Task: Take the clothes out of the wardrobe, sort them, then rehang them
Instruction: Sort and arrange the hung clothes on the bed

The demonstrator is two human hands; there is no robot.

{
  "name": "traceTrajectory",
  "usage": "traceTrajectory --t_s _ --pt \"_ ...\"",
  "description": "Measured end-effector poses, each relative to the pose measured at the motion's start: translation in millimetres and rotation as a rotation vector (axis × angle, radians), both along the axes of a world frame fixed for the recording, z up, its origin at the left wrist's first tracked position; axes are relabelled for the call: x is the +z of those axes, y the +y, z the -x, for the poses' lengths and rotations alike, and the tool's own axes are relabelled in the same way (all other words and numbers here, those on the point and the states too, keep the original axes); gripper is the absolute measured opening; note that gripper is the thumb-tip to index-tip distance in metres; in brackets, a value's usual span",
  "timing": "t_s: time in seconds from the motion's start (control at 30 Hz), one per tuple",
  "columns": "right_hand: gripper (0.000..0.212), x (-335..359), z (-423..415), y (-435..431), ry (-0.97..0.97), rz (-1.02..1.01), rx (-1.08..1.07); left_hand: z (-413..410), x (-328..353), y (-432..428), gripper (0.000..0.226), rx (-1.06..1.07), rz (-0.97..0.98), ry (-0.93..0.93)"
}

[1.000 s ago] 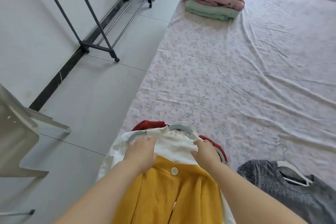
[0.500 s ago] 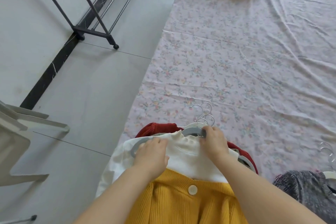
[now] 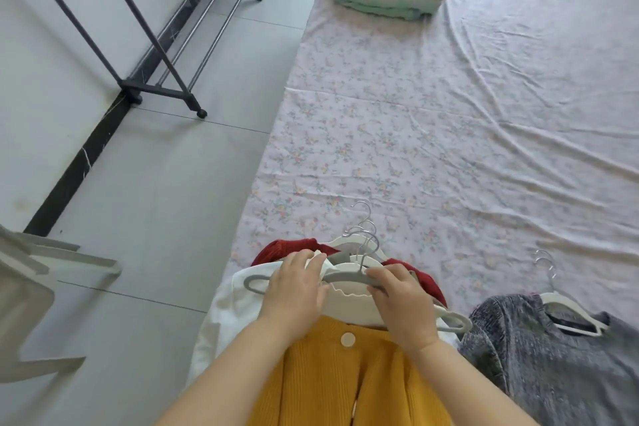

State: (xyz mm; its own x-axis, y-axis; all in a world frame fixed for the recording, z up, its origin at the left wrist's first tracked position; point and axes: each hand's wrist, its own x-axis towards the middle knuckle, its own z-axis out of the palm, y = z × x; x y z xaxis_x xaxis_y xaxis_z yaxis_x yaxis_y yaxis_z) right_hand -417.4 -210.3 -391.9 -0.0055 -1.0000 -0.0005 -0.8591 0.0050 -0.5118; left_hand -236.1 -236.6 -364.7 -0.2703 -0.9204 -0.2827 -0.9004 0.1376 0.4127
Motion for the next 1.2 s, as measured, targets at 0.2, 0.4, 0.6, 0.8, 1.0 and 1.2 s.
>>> traceTrajectory --t_s 0.2,0.4,0.6,0.8,1.0,1.2 --pt "0.041 66.5 -5.7 59.5 -0.007 0.193 -0.058 -1.4 37.8 41.8 0.040 -0.095 0.081 0.127" --pt "0.023 141.6 -2.2 128.3 -0.023 0.359 -0.254 -0.6 94.7 89.1 0.027 -0.229 0.269 0.404" --pt "0.033 183.1 20.7 223.3 0.010 0.482 -0.402 26.5 147.6 153.8 0.027 -0.396 0.323 0.558" --pt "0.035 197.9 54.9 330.1 0.053 0.468 -0.511 74.4 178.6 230.0 0.027 -0.573 0.363 0.533" --pt "0.040 206.4 104.1 442.0 0.049 0.549 -0.673 142.6 198.2 324.6 0.033 -0.720 0.468 0.475" --pt "0.035 218.1 168.8 562.7 0.122 0.600 -0.740 216.2 210.9 441.3 0.033 -0.759 0.457 0.467"
